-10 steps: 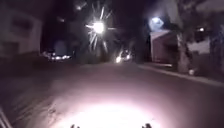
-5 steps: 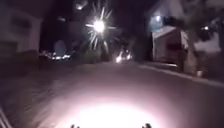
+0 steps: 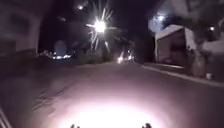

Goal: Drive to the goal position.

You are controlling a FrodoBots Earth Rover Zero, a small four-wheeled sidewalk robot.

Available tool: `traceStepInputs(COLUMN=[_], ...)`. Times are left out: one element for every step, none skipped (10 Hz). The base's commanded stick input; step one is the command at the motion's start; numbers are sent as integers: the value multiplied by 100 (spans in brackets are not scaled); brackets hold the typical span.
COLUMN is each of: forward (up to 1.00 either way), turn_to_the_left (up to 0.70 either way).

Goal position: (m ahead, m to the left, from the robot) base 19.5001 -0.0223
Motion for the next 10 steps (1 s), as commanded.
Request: traceStepInputs(forward=[70,70,70,70,70,70,70,70,70,70], turn_to_the_left=[-35,-35,-32,-18,-4,0,0,0,0,0])
